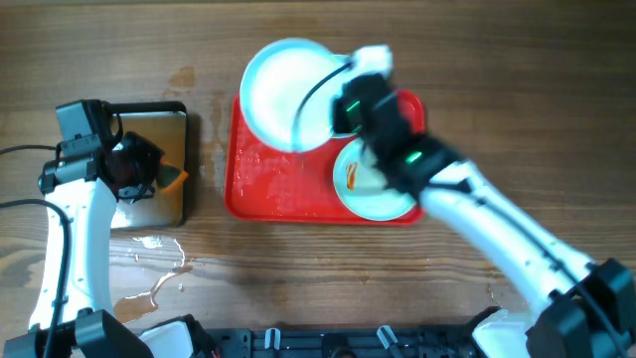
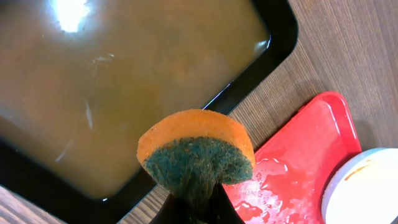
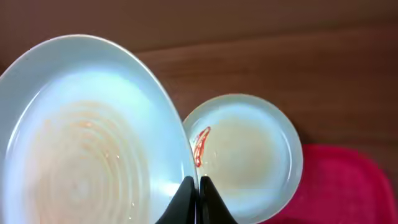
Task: Clean dirty plates on tray and stack at the side
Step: 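Carry the plate with the right gripper to the right side and set it down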
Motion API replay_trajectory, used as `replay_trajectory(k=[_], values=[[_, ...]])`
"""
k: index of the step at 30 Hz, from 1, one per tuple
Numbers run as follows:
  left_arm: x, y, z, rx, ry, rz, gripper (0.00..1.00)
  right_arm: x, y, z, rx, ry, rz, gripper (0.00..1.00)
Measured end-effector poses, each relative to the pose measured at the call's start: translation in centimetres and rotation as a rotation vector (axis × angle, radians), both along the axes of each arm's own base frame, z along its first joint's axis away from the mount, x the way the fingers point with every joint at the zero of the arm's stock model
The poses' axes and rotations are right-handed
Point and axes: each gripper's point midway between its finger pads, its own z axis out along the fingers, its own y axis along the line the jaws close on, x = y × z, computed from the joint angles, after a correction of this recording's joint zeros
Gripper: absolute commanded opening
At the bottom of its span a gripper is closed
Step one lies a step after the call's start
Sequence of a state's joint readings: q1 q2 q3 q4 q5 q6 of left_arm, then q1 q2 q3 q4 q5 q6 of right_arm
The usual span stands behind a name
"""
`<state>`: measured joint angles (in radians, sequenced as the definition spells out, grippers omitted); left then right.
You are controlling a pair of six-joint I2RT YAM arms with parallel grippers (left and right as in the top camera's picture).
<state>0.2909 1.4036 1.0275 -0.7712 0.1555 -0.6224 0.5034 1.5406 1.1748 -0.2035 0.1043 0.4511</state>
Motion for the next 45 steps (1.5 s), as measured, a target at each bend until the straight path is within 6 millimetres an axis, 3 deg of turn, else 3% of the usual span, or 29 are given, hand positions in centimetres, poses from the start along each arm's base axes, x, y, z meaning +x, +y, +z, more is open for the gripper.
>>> replay_trajectory(k=[1,4,11,14,19,20,21,23,24,25,28,32,34,36,42,45], values=[[0.0,0.0,0.0,0.003,0.000,-0.007,0.04,0.5,-1.3,-0.2,0.051,0.036,-0.010,0.04],[0.0,0.0,0.0,0.008,0.000,-0.016,0.04,1.8,-8.3,-1.9,0.164,0.169,-0.131,0.04],[0.0,0.0,0.0,0.008,-0.001,-0.018,0.04,0.4,-22.7,-5.3,0.178,0.333,-0.491,0.04],[0.0,0.0,0.0,0.009,-0.002,-0.018,0.04,-0.2,-26.9,-5.8,0.135,0.326,-0.619,0.04],[0.0,0.0,0.0,0.009,-0.002,-0.018,0.04,-1.2,-31.0,-8.3,0.024,0.333,-0.771,0.04],[0.1,0.0,0.0,0.009,-0.004,-0.018,0.04,-1.0,-31.4,-9.6,0.008,0.353,-0.790,0.12],[0.1,0.0,0.0,0.010,-0.004,-0.018,0.04,-0.9,-31.5,-10.0,0.004,0.362,-0.794,0.25],[0.1,0.0,0.0,0.010,-0.005,-0.018,0.04,-0.9,-31.7,-11.4,0.004,0.391,-0.809,0.60],[0.1,0.0,0.0,0.010,-0.004,-0.018,0.04,-0.9,-31.6,-12.1,0.009,0.408,-0.815,0.70],[0.1,0.0,0.0,0.010,-0.005,-0.018,0.04,-0.9,-31.5,-12.6,0.014,0.421,-0.813,0.74],[0.1,0.0,0.0,0.010,-0.005,-0.018,0.04,-0.8,-30.3,-13.4,0.058,0.450,-0.759,0.77],[0.1,0.0,0.0,0.010,-0.005,-0.018,0.04,-0.1,-26.8,-13.1,0.196,0.474,-0.594,0.77],[0.1,0.0,0.0,0.010,-0.005,-0.018,0.04,0.2,-24.0,-12.4,0.278,0.481,-0.449,0.93],[0.1,0.0,0.0,0.010,-0.005,-0.018,0.04,0.2,-22.0,-11.4,0.309,0.489,-0.343,1.00],[0.2,0.0,0.1,0.010,-0.008,-0.018,0.04,-2.7,-12.9,-4.9,0.210,0.625,0.070,0.99],[0.2,0.1,0.1,0.011,-0.010,-0.018,0.04,-1.0,-10.5,-2.1,0.106,0.562,0.172,0.99]])
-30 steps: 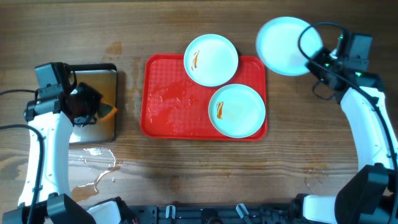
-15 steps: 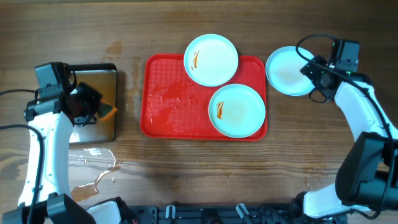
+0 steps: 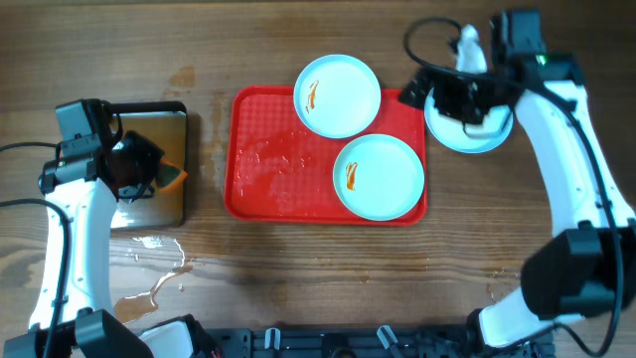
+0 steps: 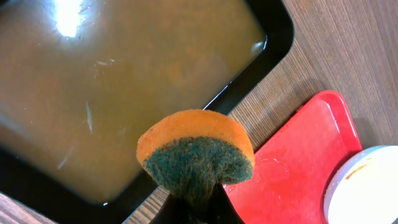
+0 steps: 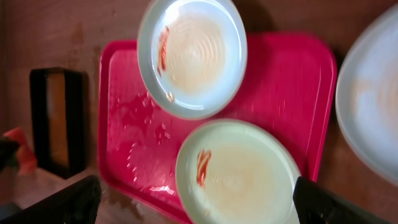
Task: Clean dirty plates on tray and stack at the side
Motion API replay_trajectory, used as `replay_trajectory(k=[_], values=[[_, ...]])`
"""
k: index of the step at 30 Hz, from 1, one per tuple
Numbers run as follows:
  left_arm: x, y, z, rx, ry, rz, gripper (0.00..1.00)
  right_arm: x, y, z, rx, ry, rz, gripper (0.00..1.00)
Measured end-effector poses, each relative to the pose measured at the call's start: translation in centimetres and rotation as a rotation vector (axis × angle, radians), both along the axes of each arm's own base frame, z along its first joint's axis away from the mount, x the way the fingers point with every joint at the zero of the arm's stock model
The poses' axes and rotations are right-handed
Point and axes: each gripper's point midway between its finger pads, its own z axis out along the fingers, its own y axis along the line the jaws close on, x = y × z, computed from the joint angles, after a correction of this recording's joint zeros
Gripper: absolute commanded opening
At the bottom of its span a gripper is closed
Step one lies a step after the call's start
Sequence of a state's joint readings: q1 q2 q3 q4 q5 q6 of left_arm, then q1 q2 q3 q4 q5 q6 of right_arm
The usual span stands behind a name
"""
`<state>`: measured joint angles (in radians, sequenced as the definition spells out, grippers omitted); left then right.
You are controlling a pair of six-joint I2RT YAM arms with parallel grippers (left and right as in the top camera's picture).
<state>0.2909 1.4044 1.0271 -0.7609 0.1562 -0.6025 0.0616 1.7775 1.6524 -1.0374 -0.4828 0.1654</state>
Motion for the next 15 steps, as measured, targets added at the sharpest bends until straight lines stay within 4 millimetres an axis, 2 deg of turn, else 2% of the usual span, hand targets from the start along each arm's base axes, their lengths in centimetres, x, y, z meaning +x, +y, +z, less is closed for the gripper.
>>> replay_trajectory(k=[1,5,9,11,13,15], values=[[0.0,0.0,0.0,0.001,-0.001,0.000,0.04,0.6,0.3,0.3,-0.012,-0.028,0.017,0.99],[0.0,0.0,0.0,0.000,0.002,0.000,0.04,5.2,2.1,1.1,-0.053,-0.208,0.025,0.97],[-0.1,0.0,-0.1,-0.002,0.006,0.000,0.04,7.7,1.9,1.0,-0.118,-0.283,-0.044,0.97],[-0.1,0.0,-0.1,-0.002,0.006,0.000,0.04,8.9,1.8,-0.3,-0.143,-0.287,-0.066,0.92],[-0.1,0.0,0.0,-0.001,0.006,0.000,0.04,10.0,2.0,-3.3,-0.156,-0.248,-0.076,0.82],[-0.1,0.0,-0.1,-0.001,0.006,0.000,0.04,10.5,2.1,-6.5,-0.158,-0.192,-0.079,0.81]])
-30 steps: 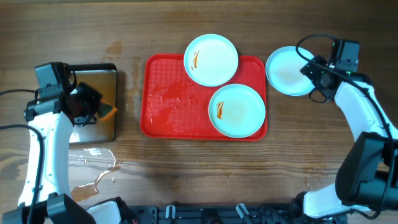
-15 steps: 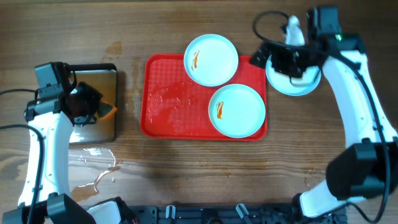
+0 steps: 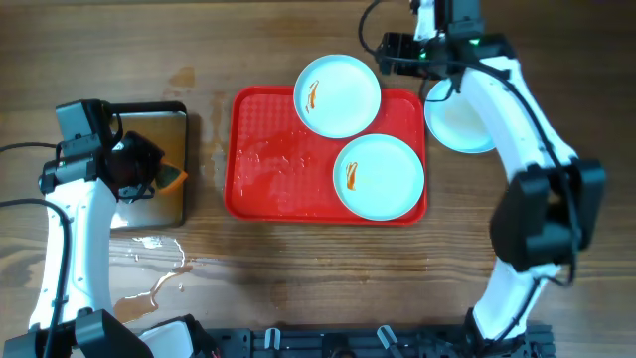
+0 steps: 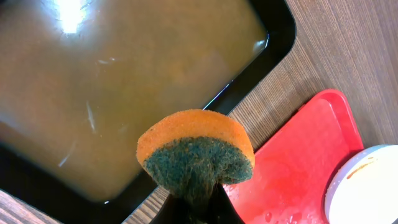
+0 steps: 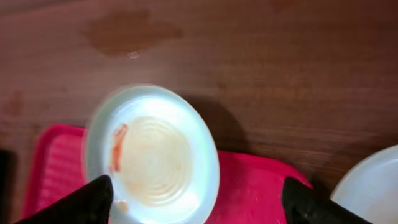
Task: Clean dirty plates on tray and stack at the side
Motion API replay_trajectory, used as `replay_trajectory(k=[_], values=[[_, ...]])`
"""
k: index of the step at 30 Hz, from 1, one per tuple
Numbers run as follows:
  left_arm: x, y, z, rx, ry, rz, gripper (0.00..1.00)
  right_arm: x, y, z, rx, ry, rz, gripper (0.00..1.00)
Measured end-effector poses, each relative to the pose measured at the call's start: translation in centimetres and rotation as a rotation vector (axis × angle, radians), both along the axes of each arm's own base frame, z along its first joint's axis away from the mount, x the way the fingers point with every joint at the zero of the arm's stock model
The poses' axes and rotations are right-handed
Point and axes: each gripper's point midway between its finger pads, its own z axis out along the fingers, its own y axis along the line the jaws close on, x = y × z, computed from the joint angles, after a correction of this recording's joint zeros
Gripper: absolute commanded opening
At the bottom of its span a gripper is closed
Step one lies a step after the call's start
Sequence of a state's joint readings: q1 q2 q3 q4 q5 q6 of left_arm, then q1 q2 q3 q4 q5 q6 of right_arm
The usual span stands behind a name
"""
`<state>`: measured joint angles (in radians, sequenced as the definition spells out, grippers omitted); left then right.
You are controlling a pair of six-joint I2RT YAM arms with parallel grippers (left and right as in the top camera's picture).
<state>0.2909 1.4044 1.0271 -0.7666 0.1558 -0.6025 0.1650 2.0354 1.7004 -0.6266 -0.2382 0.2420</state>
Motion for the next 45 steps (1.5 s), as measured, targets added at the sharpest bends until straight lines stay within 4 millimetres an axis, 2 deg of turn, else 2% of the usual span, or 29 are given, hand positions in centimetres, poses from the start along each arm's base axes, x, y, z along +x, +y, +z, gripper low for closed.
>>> replay_trajectory(k=[1,3,5,6,10,12,18,21,23,29,32,37,41,45], values=[[0.0,0.0,0.0,0.000,0.000,0.000,0.04,0.0,0.1,-2.2,0.001,0.043,-0.003,0.79],[0.0,0.0,0.0,0.000,0.000,0.000,0.04,-0.2,0.1,-4.5,0.004,0.095,-0.014,0.76],[0.0,0.0,0.0,0.000,0.000,0.000,0.04,-0.5,0.2,-6.4,0.010,0.138,-0.021,0.68],[0.0,0.0,0.0,0.000,0.000,0.000,0.04,-0.5,0.3,-6.9,0.017,0.153,-0.025,0.61],[0.1,0.0,0.0,0.001,-0.004,0.000,0.04,-0.9,0.8,-7.7,0.041,0.186,-0.030,0.61],[0.2,0.1,0.1,0.004,-0.009,-0.002,0.04,-1.3,1.2,-8.2,0.046,0.207,-0.029,0.54],[0.2,0.1,0.1,0.005,-0.010,-0.003,0.04,-2.8,3.5,-10.5,0.043,0.282,-0.011,0.52],[0.2,0.1,0.1,0.005,-0.010,-0.003,0.04,-3.2,4.6,-11.6,0.042,0.302,-0.009,0.19],[0.2,0.1,0.1,0.005,-0.010,-0.003,0.04,-3.4,5.4,-11.7,0.044,0.303,0.002,0.05],[0.2,0.1,0.1,0.004,-0.010,-0.003,0.04,-4.4,7.5,-11.7,0.065,0.323,0.038,0.04],[0.2,0.1,0.1,0.005,-0.010,-0.003,0.04,-5.8,9.7,-11.7,0.065,0.345,0.087,0.04],[0.4,-0.6,0.1,0.013,-0.011,-0.040,0.04,-9.2,13.5,-12.3,0.054,0.415,0.156,0.04],[0.7,-3.0,0.1,0.024,-0.013,-0.139,0.04,-11.6,15.4,-12.6,0.018,0.460,0.178,0.04],[1.0,-5.6,0.2,0.030,-0.020,-0.229,0.04,-12.9,15.2,-12.7,-0.043,0.498,0.154,0.04]])
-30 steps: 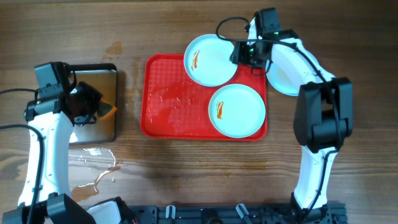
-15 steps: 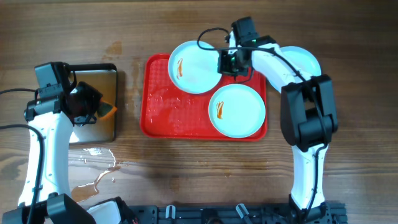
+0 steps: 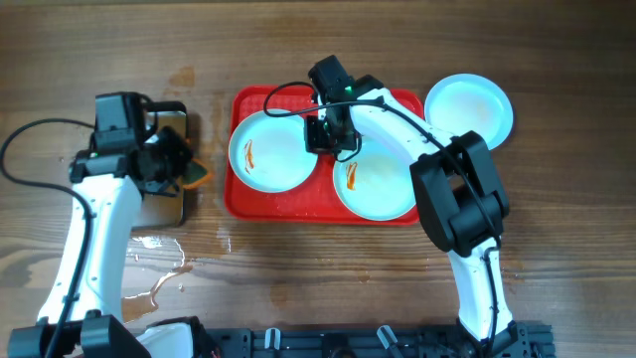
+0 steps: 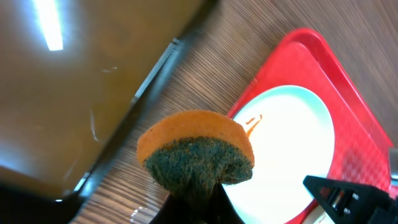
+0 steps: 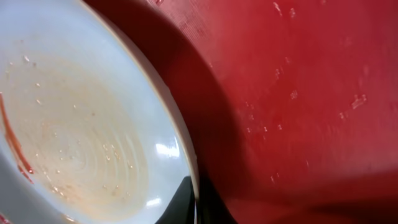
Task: Clean dirty plates on tray and stack at the side
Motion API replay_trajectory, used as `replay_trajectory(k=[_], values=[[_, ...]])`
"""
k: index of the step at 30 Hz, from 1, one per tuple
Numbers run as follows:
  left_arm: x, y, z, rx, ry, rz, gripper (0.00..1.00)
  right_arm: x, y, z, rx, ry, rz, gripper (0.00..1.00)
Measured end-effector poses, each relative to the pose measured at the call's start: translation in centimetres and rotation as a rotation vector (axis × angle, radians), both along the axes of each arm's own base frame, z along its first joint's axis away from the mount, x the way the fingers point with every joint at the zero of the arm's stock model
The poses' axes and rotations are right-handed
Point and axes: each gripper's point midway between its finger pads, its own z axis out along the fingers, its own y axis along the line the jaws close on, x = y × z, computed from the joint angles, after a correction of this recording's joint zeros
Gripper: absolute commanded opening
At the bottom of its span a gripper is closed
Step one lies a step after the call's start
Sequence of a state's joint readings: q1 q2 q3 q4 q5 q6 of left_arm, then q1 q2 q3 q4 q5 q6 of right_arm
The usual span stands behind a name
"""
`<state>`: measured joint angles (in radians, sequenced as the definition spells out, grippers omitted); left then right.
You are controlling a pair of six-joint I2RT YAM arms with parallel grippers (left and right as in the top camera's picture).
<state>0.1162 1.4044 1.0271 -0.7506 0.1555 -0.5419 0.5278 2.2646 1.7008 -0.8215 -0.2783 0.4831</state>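
A dirty white plate [image 3: 268, 151] with a red smear sits at the left of the red tray [image 3: 402, 214]. My right gripper [image 5: 196, 200] is shut on this plate's right rim [image 5: 81, 137], and a dark shadow lies on the tray under that rim. A second smeared plate [image 3: 376, 184] lies at the tray's front right. One white plate [image 3: 469, 107] rests on the table to the right of the tray. My left gripper [image 4: 194, 202] is shut on an orange and green sponge [image 4: 196, 152], between the black basin and the held plate [image 4: 286, 155].
A black basin [image 3: 164, 204] of brownish water [image 4: 56, 93] stands left of the tray. A water puddle [image 3: 159, 268] spreads on the wooden table in front of it. A cable loops over the tray's back edge by the right arm.
My right gripper was open above the back plate and is now shut on its rim, with that plate at the tray's left. My left gripper with the sponge has moved right from over the basin.
My right gripper first held a plate raised over the tray. Then that plate lay on the table right of the tray and the gripper was open. It stood over the back dirty plate, and now grips it. The left gripper kept the sponge throughout.
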Motion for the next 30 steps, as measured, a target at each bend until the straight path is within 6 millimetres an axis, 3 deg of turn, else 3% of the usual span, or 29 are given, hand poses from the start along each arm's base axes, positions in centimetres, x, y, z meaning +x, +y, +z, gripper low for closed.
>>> replay_trajectory(k=[11,17,25,30], values=[[1.1,-4.9,0.1,0.006,-0.060,-0.151,0.04,-1.1,-2.0,0.3,-0.115,0.019,-0.015,0.04],[1.4,-7.5,-2.6,0.002,-0.025,-0.227,0.04,-1.1,-1.9,0.4,-0.128,0.001,0.002,0.04],[3.0,-11.8,-4.7,-0.033,-0.046,-0.316,0.04,-0.9,-1.4,0.4,-0.117,-0.016,0.021,0.04],[4.4,-13.1,-7.0,-0.088,-0.040,-0.289,0.04,-0.6,-1.1,0.5,-0.108,-0.032,0.026,0.04]])
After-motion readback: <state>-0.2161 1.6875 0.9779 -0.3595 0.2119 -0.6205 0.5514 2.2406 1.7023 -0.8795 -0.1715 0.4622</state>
